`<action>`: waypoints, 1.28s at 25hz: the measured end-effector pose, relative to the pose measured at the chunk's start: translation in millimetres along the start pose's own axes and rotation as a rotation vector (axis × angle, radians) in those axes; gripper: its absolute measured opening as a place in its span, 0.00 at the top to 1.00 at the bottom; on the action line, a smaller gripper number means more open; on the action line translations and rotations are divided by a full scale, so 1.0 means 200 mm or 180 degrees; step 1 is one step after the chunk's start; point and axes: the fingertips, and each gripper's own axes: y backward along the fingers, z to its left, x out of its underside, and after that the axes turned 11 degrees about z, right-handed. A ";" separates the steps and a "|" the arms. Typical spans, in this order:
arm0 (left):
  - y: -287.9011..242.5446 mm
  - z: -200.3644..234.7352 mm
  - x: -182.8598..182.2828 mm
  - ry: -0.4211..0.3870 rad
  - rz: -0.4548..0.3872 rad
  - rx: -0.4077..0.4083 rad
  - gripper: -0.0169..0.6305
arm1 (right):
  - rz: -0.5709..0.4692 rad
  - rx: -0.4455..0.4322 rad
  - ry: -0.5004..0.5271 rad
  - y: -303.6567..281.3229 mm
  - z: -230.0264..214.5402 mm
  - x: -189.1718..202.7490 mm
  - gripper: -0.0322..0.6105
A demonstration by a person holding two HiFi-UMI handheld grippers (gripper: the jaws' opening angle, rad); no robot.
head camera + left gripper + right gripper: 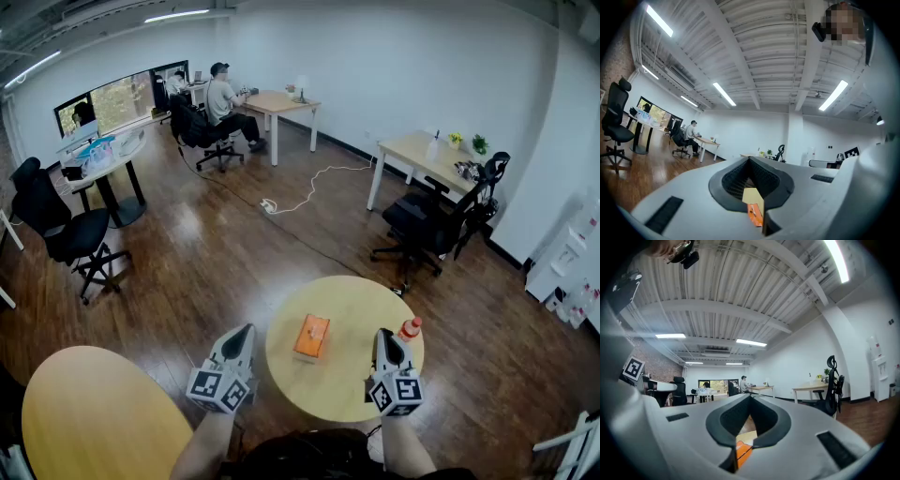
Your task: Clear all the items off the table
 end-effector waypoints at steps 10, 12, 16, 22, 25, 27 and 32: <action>-0.03 -0.04 0.04 -0.0042 0.0055 0.0195 0.97 | 0.0052 0.0176 -0.0004 0.06 -0.02 -0.02 0.95; -0.03 -0.03 0.07 -0.0012 0.0091 0.0222 0.97 | 0.0086 0.0207 -0.0007 0.08 -0.01 0.02 0.95; -0.04 -0.06 0.09 0.0010 0.0148 0.0325 0.97 | 0.0098 0.0240 0.0011 0.11 0.03 0.01 0.95; -0.14 -0.13 0.10 -0.0014 0.0180 0.0389 0.97 | 0.0059 0.0182 0.0053 0.08 -0.03 -0.02 0.95; -0.22 -0.15 0.11 0.0006 0.0199 0.0384 0.97 | 0.0007 0.0139 0.0068 0.05 -0.09 -0.05 0.95; -0.29 -0.17 0.11 -0.0029 0.0226 0.0383 0.97 | -0.0033 0.0132 0.0048 0.02 -0.13 -0.08 0.95; -0.45 -0.22 0.16 -0.0099 0.0310 0.0394 0.97 | 0.0007 0.0058 0.0025 -0.07 -0.21 -0.06 0.95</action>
